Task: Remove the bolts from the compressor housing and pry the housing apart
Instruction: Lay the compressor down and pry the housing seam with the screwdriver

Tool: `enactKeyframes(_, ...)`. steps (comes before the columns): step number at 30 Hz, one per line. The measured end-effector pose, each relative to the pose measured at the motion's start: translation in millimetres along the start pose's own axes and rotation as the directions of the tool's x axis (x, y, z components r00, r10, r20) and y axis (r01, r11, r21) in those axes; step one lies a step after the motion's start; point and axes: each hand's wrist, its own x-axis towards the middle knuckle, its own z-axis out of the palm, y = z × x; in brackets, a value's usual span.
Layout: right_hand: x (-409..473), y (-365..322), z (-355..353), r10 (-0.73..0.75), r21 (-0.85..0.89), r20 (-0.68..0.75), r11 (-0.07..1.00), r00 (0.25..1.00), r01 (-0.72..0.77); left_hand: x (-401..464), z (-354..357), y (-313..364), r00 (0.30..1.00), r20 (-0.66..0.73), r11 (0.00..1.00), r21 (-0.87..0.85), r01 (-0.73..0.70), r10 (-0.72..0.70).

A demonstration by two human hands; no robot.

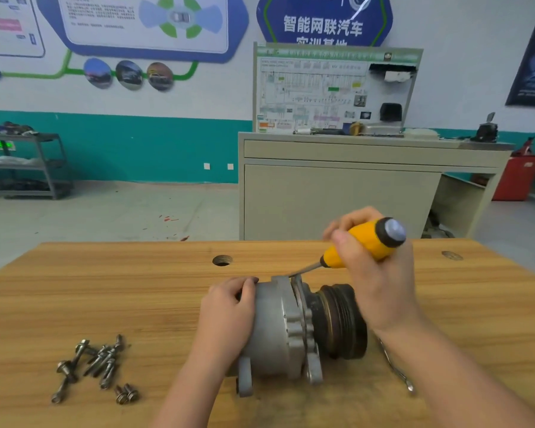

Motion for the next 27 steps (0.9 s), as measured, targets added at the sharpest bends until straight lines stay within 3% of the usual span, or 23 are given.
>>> enactKeyframes(2,0.4,-8.8,-19.2,0.020,-0.145,0.034,0.989,0.999,-0.015,1.2,2.0,-0.4,1.000,0.008,1.000,0.001,0.015,-0.015)
enactKeyframes(6,-28.8,-21.2,-21.1,-0.014,-0.233,0.198,0.970,0.980,0.061,6.0,3.5,1.8,0.997,-0.020,0.997,0.001,0.072,-0.072)
enactKeyframes(8,-50.3,-20.8,-9.5,-0.103,-0.320,0.298,0.926,0.949,0.201,8.3,3.1,4.8,0.996,-0.009,0.996,0.020,0.090,-0.089)
enactKeyframes(11,-81.2,-3.9,-1.8,-0.186,-0.514,0.416,0.759,0.890,0.399,11.5,2.9,4.0,0.996,0.013,0.996,0.025,0.086,-0.086)
enactKeyframes(13,-98.7,9.2,-7.2,-0.172,-0.507,0.317,0.800,0.933,0.320,11.8,-0.1,3.6,0.994,0.051,0.995,0.018,0.095,-0.096)
enactKeyframes(15,-105.4,18.3,-18.4,-0.113,-0.274,0.085,0.953,0.990,0.132,10.5,-2.9,0.6,0.993,0.064,0.995,-0.031,0.098,-0.096)
enactKeyframes(17,-104.3,25.1,-37.9,-0.108,-0.080,-0.150,0.992,0.983,0.097,7.5,-4.0,-3.3,0.993,0.044,0.987,-0.110,0.115,-0.111)
enactKeyframes(18,-100.0,28.8,-50.1,-0.127,-0.105,-0.208,0.989,0.970,0.107,6.7,-3.8,-4.7,0.991,0.025,0.980,-0.151,0.131,-0.128)
enactKeyframes(21,-81.8,48.9,-89.4,-0.088,-0.420,-0.203,0.907,0.975,-0.006,3.3,-5.3,-9.8,0.965,0.054,0.918,-0.297,0.262,-0.257)
enactKeyframes(24,-78.8,88.0,-121.9,0.226,-0.499,-0.138,0.825,0.964,-0.265,-4.1,-12.1,-16.6,0.886,0.256,0.777,-0.427,0.462,-0.386)
enactKeyframes(27,-86.4,112.4,-137.2,0.515,-0.585,0.109,0.725,0.850,-0.364,-13.6,-21.2,-19.9,0.807,0.401,0.691,-0.426,0.584,-0.434)
